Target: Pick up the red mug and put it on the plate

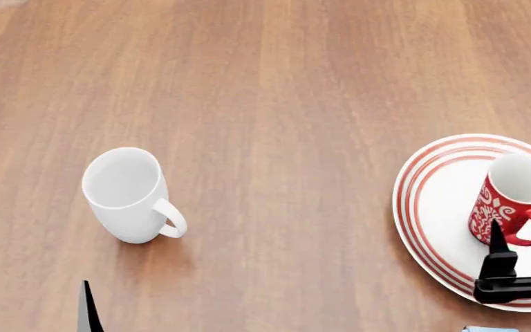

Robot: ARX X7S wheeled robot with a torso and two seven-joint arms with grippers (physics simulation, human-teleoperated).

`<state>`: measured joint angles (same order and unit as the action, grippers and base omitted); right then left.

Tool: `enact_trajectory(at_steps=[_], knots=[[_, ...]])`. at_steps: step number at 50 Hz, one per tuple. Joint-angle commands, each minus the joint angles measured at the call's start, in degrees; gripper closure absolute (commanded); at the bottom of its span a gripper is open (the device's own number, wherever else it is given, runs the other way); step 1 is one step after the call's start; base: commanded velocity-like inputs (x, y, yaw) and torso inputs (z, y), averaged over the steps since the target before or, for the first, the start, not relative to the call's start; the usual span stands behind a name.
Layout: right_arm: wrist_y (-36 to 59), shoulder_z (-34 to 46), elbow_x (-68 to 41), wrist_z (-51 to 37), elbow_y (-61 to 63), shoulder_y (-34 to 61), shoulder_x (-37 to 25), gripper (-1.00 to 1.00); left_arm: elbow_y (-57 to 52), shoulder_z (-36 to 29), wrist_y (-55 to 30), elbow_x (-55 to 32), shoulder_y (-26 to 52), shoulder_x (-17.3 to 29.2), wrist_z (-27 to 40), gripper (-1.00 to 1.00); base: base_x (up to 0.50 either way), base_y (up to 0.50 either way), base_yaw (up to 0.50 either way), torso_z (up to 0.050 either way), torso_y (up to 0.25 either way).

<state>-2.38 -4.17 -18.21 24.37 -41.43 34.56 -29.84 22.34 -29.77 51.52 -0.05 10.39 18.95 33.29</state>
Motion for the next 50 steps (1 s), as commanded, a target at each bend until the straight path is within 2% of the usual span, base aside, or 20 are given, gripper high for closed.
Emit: enact_trajectory(at_steps=[1,10,29,50], knots=[[5.5,-2.3,-3.8,-0.3,20.1,-10.7,-2.2,-1.00,0.1,-0.1,0.1,0.0,0.1,0.1,0.1,-1.00,0.00,0.00,0.00,0.000,0.000],[5.4,-4.3,-5.6,-0.5,26.1,-14.5,-3.2,-1.00,0.1,-0.3,0.3,-0.1,0.1,0.1,0.1,-1.00,0.00,0.00,0.00,0.000,0.000],[9.4,-8.7,-10.7,-3.1,47.3,-24.0,-6.1,-1.00,0.3,-0.6,0.6,-0.5,0.2,0.2,0.0,-1.00,0.00,0.00,0.00,0.000,0.000],[9.2,-11.6,-12.9,-3.8,59.6,-30.4,-7.5,-1.00,0.4,-0.7,0.7,-0.5,0.3,0.2,0.1,-1.00,0.00,0.00,0.00,0.000,0.000]])
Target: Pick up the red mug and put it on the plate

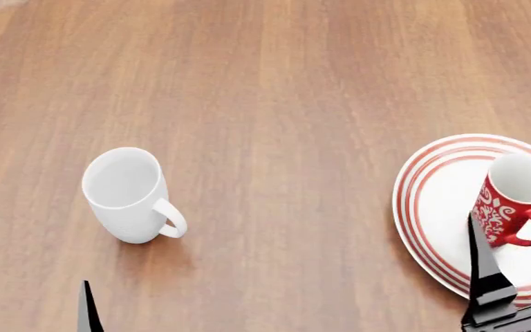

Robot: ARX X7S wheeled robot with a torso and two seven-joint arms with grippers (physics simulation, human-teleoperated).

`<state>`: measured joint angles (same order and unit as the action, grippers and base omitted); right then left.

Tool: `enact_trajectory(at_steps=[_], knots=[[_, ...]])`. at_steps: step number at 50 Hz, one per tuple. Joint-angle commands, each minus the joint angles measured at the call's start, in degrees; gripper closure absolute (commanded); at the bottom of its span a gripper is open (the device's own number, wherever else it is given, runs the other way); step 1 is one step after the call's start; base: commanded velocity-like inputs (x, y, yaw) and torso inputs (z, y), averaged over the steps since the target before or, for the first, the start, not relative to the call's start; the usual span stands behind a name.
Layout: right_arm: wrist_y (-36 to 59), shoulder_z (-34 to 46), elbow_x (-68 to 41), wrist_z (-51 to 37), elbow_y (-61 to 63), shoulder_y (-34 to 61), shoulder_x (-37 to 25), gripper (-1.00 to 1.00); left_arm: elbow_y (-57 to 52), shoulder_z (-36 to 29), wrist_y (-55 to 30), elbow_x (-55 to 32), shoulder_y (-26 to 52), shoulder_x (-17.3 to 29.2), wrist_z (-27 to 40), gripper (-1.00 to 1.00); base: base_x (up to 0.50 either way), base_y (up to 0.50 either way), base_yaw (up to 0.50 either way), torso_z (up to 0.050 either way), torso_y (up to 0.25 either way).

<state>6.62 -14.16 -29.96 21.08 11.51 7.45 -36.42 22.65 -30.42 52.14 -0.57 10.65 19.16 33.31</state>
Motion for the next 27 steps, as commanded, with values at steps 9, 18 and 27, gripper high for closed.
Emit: enact_trajectory(at_steps=[9,18,27], knots=[[0.5,-2.6,-1.6,-1.0,10.7,-5.4,-1.5,-1.00,0.2,-0.1,0.3,0.0,0.1,0.0,0.1,-1.00,0.00,0.00,0.00,0.000,0.000],[1.0,-3.0,-1.7,-1.6,14.5,-6.9,-2.1,-1.00,0.2,-0.2,0.5,0.1,0.1,0.0,0.2,-1.00,0.00,0.00,0.00,0.000,0.000],[0.4,-4.1,-1.5,-1.6,19.5,-10.3,-2.4,-1.00,0.2,-0.2,0.4,0.0,0.1,0.1,0.2,-1.00,0.00,0.00,0.00,0.000,0.000]])
